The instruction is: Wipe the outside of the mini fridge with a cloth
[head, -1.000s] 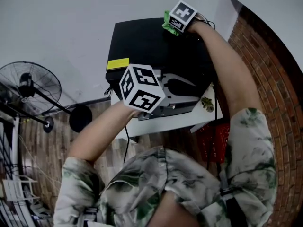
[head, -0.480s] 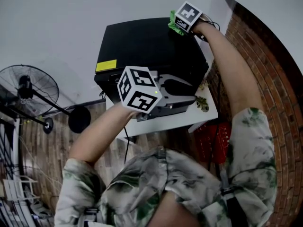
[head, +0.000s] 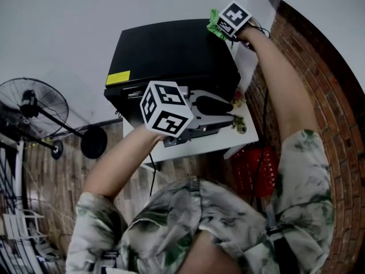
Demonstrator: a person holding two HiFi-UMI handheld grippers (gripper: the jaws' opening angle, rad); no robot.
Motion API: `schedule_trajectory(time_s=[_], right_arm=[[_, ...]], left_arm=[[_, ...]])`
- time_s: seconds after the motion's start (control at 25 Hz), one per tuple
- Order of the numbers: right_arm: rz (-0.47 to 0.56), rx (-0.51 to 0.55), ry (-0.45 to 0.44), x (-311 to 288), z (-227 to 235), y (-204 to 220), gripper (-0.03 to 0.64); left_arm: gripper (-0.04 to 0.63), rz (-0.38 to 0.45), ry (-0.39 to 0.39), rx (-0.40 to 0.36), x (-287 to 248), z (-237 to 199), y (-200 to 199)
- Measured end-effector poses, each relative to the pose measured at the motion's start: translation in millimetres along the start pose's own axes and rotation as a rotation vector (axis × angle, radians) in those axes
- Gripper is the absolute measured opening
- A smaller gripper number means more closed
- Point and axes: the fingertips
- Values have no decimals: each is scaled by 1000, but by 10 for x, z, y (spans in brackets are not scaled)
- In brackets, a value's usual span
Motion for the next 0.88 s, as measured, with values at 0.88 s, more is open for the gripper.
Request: schedule_trajectory(time_s=[0.88], right_arm=[[256, -95, 40, 1160, -323, 542, 103]], left_arm=[[126, 50, 35, -17, -1035, 370, -109]])
Point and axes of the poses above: the fingertips, and each gripper's own axes: x backward along the fingers, z to its right, y out of its underside, and after that the axes turned 10 degrees about x, right-handed
